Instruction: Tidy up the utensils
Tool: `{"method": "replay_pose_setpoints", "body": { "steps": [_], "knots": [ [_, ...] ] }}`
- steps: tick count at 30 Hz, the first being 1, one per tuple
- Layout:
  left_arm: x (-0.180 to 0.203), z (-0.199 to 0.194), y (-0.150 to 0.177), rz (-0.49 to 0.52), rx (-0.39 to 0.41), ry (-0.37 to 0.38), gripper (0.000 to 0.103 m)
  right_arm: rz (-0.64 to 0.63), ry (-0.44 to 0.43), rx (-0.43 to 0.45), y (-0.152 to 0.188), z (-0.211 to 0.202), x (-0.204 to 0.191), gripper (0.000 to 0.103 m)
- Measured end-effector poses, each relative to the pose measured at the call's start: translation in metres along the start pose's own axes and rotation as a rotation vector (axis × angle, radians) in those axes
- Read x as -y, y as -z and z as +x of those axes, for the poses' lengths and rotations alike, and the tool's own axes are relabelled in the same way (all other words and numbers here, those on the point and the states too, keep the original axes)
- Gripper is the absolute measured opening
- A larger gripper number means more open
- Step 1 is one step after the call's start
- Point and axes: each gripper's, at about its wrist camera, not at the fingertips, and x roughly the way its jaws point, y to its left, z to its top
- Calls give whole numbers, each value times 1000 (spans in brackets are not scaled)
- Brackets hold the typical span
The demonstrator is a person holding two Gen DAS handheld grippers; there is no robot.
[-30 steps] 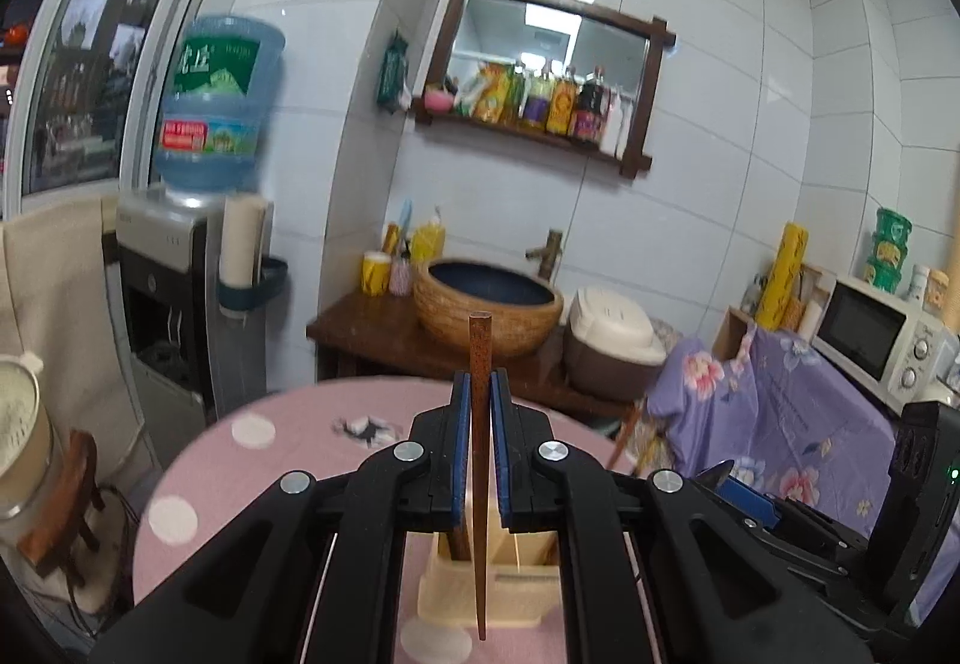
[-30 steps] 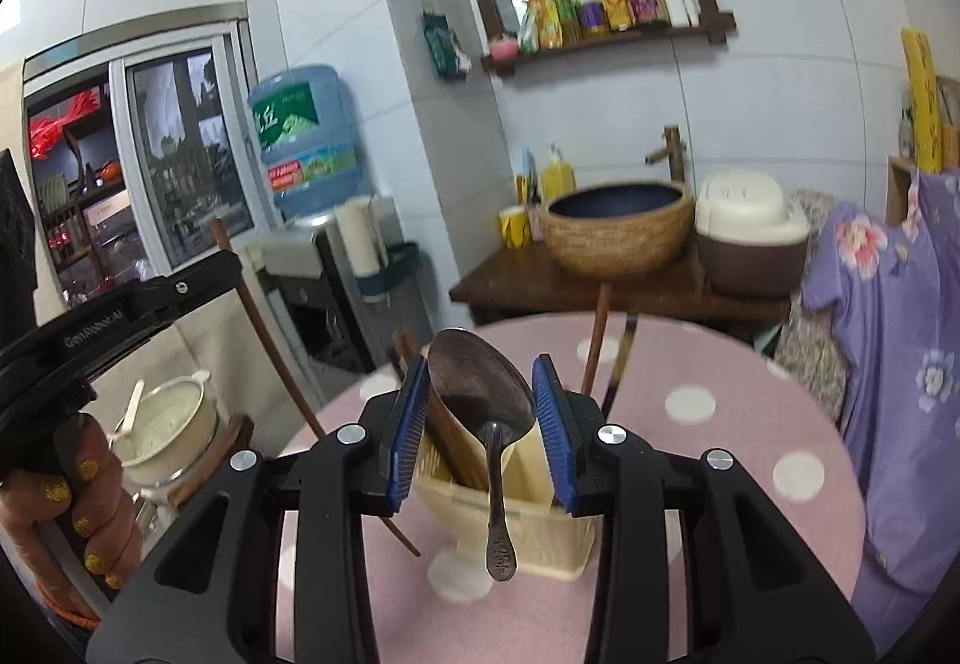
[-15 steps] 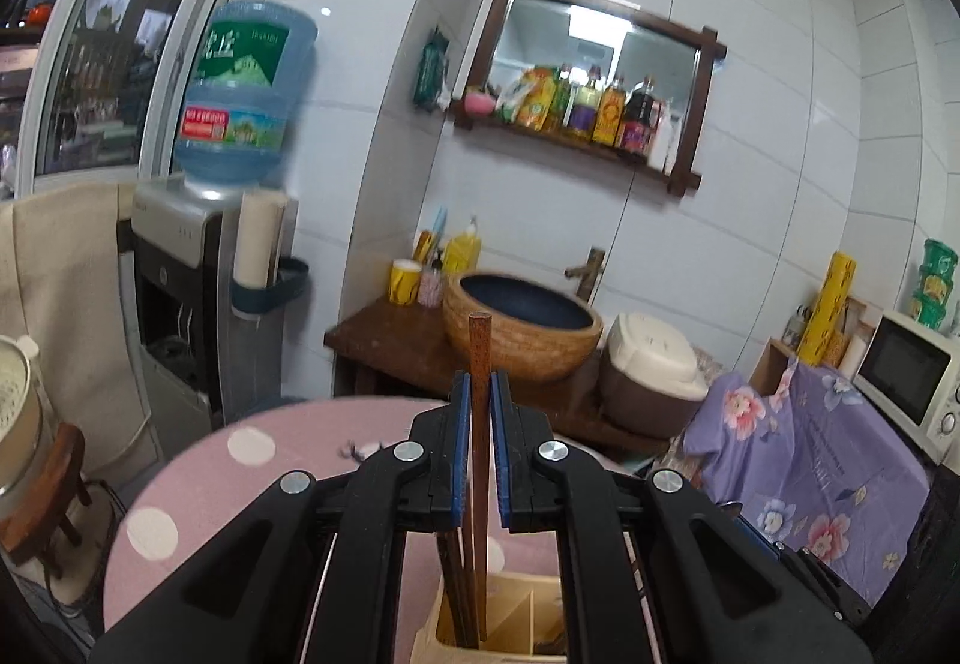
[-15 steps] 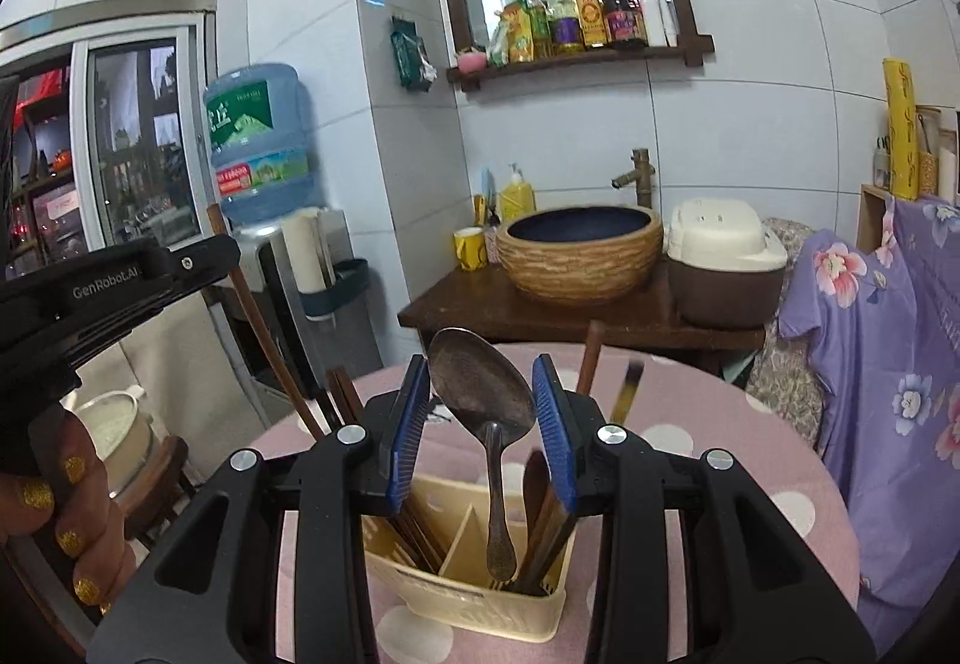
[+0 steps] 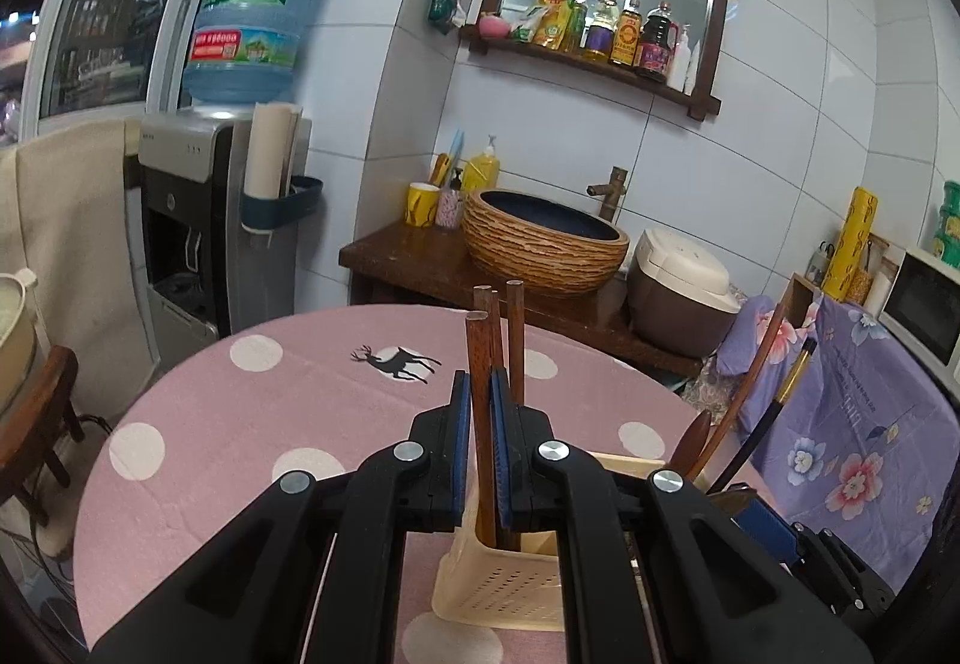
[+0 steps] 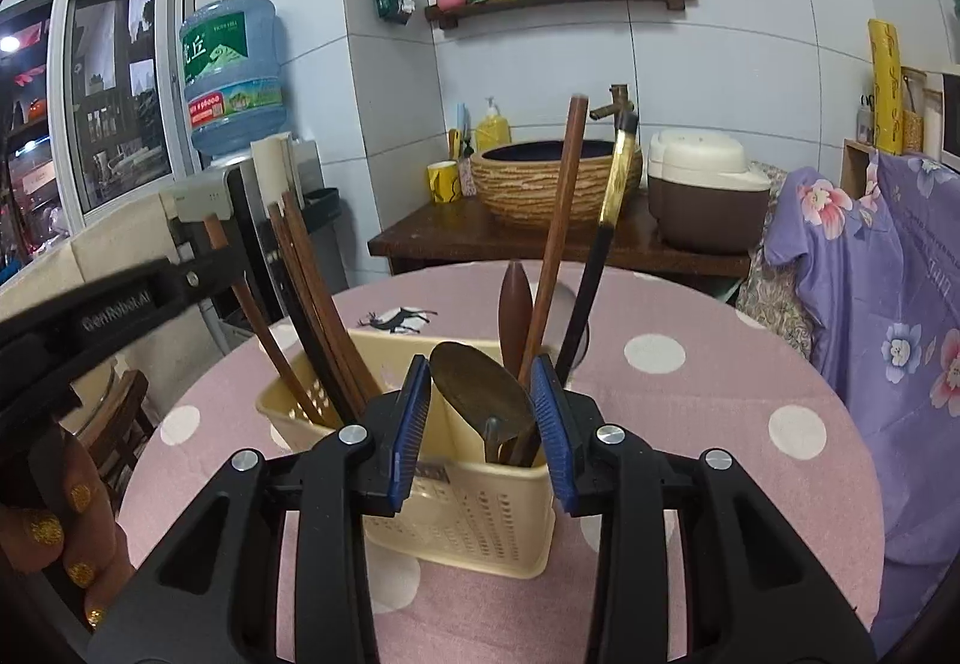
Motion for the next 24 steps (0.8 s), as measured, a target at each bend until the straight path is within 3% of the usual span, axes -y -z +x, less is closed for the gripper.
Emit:
{"method": "replay_pose_setpoints", "body": {
  "steps": [6,8,9,11,12,16,18,20,24],
  "knots": [
    [3,-3,1,28,6,-10,8,18,4,-10,10,3,7,35],
    [2,-4,0,34,8,-7,12,13,-4,-6,11,1,7,41],
    [2,-7,1,36,14,-11,16,14,-8,-2,12,-1,7,42],
    [-1,-14,1,36,36,-18,53,15,-5,11,13,-6,9,48],
    [-2,-19,3,32,51,-19,59,16,-9,17,13,-10,9,50],
    [-8,-42,10,46,98,-15,77,5,-3,46,19,-27,11,66],
    [-13,-57,18,40,126,-12,87,-17,12,65,22,-38,10,67],
    [-21,-72,26,32,162,-7,98,-33,38,95,28,-53,12,78],
    [-37,-106,51,29,221,-33,98,-17,48,153,47,-90,20,92]
  ]
}}
